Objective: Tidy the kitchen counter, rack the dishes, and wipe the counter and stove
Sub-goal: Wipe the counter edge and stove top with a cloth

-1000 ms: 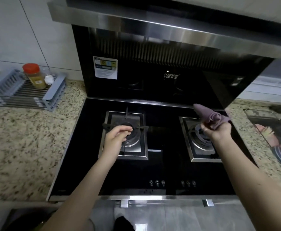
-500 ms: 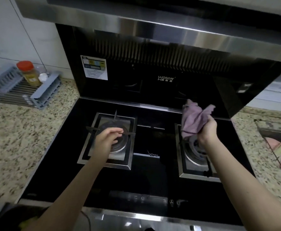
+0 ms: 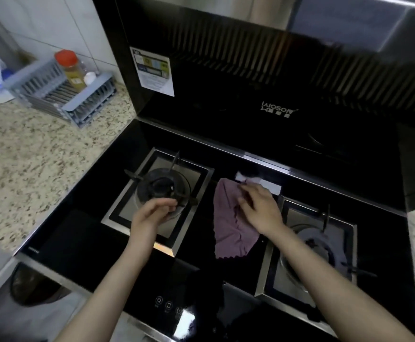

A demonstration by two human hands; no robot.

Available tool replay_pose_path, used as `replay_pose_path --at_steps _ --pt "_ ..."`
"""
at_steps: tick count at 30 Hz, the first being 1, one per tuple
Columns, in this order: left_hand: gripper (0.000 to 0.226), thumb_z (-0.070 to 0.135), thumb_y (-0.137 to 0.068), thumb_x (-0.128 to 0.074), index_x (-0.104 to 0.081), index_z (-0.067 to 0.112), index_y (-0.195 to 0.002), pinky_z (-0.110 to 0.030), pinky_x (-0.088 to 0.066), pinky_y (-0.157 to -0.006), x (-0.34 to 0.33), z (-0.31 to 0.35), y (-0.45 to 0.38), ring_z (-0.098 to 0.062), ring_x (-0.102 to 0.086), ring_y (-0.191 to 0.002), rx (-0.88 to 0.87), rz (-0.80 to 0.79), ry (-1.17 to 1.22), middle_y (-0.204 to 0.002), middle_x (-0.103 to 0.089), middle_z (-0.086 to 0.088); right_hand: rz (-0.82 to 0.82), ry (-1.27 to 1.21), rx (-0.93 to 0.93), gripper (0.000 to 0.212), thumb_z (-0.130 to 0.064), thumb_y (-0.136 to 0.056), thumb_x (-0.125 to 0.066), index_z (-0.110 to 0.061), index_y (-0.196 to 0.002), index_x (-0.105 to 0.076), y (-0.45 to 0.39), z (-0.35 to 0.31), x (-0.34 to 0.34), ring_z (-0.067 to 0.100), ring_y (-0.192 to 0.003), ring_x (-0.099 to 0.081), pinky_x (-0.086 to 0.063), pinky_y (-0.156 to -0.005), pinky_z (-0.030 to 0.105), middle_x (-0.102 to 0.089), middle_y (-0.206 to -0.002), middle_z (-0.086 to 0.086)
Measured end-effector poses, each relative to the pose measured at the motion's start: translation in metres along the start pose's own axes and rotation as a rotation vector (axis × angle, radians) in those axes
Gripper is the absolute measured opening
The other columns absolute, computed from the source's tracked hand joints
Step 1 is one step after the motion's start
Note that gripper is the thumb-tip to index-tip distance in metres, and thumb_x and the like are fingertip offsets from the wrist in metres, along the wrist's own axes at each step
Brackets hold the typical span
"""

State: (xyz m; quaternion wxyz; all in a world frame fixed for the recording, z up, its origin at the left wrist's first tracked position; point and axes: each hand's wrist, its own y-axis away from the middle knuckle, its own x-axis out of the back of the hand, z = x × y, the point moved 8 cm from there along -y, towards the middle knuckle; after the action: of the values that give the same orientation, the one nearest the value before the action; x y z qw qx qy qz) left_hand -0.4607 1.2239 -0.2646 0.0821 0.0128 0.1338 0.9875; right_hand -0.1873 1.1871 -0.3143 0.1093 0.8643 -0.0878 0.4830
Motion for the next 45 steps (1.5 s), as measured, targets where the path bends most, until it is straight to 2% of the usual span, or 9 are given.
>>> replay_pose_path --at_steps 4,9,25,27,30,33,37,41,45 --pt "0.026 0.003 -0.092 -0.050 -0.072 0.015 -0.093 -0.034 -0.050 -0.086 0.006 -0.012 0.000 -0.023 -0.066 -0.098 -0.019 0.018 -0.046 -0.098 -0.071 -0.008 -0.153 0.218 -0.123 0.072 -0.066 -0.091 -0.024 -0.029 -0.151 -0.009 -0.014 0.009 -0.062 0.022 -0.146 0.010 0.012 -0.116 0.047 0.011 -0.160 0.002" --pt "0.027 0.006 -0.092 -0.049 -0.072 0.019 -0.098 -0.033 -0.048 -0.086 0.013 -0.019 0.006 -0.019 -0.065 -0.101 -0.023 0.011 -0.055 -0.100 -0.071 -0.005 -0.069 0.292 -0.089 0.080 -0.076 -0.082 -0.007 -0.034 -0.150 -0.010 -0.013 0.004 -0.088 0.024 -0.145 0.018 0.021 -0.110 0.048 0.011 -0.159 0.002" --pt "0.025 0.005 -0.091 -0.050 -0.071 0.013 -0.101 -0.034 -0.049 -0.086 0.028 -0.034 0.030 -0.022 -0.064 -0.103 -0.039 -0.044 0.000 -0.106 -0.071 -0.004 -0.101 0.309 0.226 0.079 -0.070 -0.084 -0.027 -0.030 -0.150 -0.016 0.045 -0.061 -0.128 0.027 -0.147 0.010 0.006 -0.116 0.053 -0.001 -0.159 -0.001" --pt "0.024 0.005 -0.091 -0.050 -0.071 0.011 -0.102 -0.037 -0.049 -0.087 0.031 -0.037 0.035 -0.022 -0.064 -0.102 -0.031 -0.046 0.003 -0.106 -0.070 -0.005 -0.060 0.281 0.273 0.071 -0.056 -0.087 -0.045 -0.025 -0.148 -0.027 0.057 -0.071 -0.128 0.029 -0.147 -0.004 -0.001 -0.118 0.052 -0.017 -0.158 0.003" --pt "0.024 0.005 -0.092 -0.050 -0.071 0.013 -0.100 -0.039 -0.050 -0.089 0.032 -0.039 0.042 -0.023 -0.064 -0.103 -0.025 -0.054 0.015 -0.106 -0.070 -0.006 0.138 0.278 0.368 0.053 -0.016 -0.074 -0.071 -0.017 -0.126 -0.060 0.072 -0.084 -0.113 0.031 -0.130 -0.047 -0.030 -0.108 0.054 -0.057 -0.135 0.006" --pt "0.024 0.004 -0.092 -0.050 -0.071 0.011 -0.101 -0.042 -0.048 -0.090 0.033 -0.036 0.041 -0.025 -0.063 -0.104 -0.026 -0.059 0.015 -0.107 -0.070 -0.008 0.103 -0.141 0.323 0.037 0.002 -0.087 -0.054 -0.012 -0.120 -0.064 0.071 -0.070 -0.094 0.022 -0.127 -0.051 -0.037 -0.109 0.045 -0.061 -0.128 0.008" --pt "0.024 0.008 -0.092 -0.049 -0.071 0.013 -0.101 -0.041 -0.049 -0.092 0.030 -0.026 0.035 -0.022 -0.063 -0.105 -0.037 -0.064 0.015 -0.107 -0.070 -0.004 0.334 -0.649 0.047 0.031 -0.017 -0.099 -0.038 -0.028 -0.117 -0.060 0.050 -0.040 -0.020 -0.005 -0.105 -0.058 -0.049 -0.092 0.022 -0.060 -0.126 -0.001" --pt "0.024 0.007 -0.092 -0.048 -0.070 0.008 -0.102 -0.041 -0.048 -0.092 0.020 -0.019 0.027 -0.022 -0.063 -0.105 -0.038 -0.049 0.031 -0.108 -0.070 -0.006 0.464 -0.722 0.134 0.030 -0.022 -0.089 -0.050 -0.034 -0.116 -0.056 0.042 -0.042 0.045 0.016 -0.114 -0.055 -0.043 -0.099 0.033 -0.057 -0.120 0.001" --pt "0.023 0.007 -0.092 -0.049 -0.069 0.004 -0.104 -0.034 -0.049 -0.089 0.013 -0.016 0.022 -0.023 -0.064 -0.103 -0.034 -0.041 0.055 -0.107 -0.069 -0.010 0.196 -0.464 0.185 0.037 -0.032 -0.083 -0.060 -0.015 -0.116 -0.060 0.062 -0.042 0.022 0.014 -0.108 -0.055 -0.040 -0.092 0.018 -0.058 -0.115 0.004"
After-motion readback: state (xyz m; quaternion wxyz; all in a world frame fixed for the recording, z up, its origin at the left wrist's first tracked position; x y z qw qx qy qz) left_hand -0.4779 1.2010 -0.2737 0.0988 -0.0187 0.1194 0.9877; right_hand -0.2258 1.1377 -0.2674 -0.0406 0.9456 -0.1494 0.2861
